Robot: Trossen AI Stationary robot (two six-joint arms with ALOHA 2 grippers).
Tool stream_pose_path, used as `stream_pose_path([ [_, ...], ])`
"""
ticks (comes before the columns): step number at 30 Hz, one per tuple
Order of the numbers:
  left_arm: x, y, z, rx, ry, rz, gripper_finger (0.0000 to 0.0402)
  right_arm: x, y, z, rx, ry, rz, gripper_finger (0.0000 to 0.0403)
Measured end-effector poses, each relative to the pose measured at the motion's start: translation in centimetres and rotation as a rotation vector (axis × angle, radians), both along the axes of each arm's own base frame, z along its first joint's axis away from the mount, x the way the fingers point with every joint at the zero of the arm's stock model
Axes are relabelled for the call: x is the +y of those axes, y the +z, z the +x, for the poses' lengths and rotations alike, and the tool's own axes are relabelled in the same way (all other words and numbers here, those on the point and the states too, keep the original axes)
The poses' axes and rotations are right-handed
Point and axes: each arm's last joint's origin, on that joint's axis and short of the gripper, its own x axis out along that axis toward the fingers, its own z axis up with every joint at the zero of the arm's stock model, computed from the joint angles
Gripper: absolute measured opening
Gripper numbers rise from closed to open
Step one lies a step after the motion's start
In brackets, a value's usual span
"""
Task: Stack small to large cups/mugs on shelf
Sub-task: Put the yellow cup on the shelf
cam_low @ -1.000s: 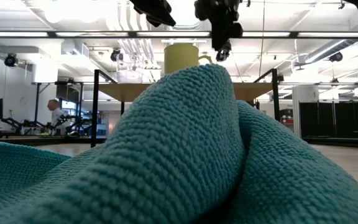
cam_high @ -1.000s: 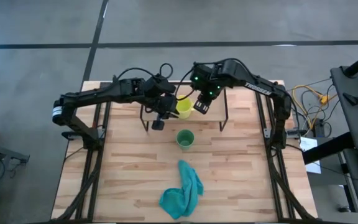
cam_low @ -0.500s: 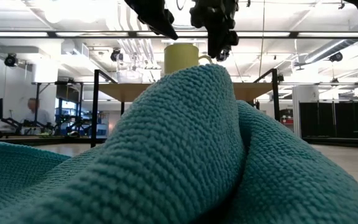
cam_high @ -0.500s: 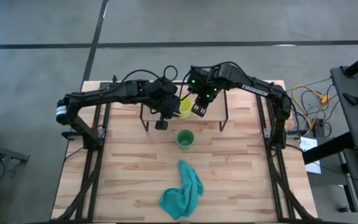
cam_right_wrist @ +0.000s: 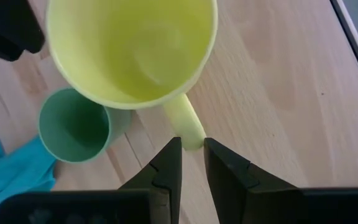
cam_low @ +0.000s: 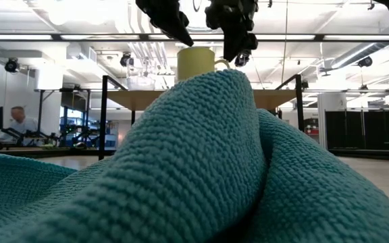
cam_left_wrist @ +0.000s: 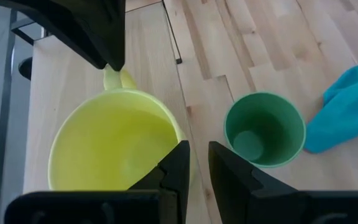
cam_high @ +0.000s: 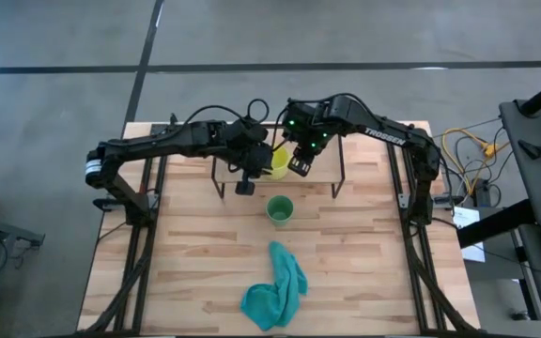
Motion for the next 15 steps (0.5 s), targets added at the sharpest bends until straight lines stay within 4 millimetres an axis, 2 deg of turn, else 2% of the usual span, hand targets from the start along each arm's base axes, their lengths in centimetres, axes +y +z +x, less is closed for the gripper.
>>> stream_pose_path([
  [8, 0.1, -0.1, 0.0, 0.010, 0.023, 0.024, 0.0046, 0.4, 0.0, 0.2, -0.003, 0.005, 0.001, 0.0063],
  [15, 0.5, -0.1, -0.1, 0.024, 0.086, 0.089, 0.0046, 1.8, -0.1, 0.6, -0.003, 0.027, 0.012, 0.0063],
])
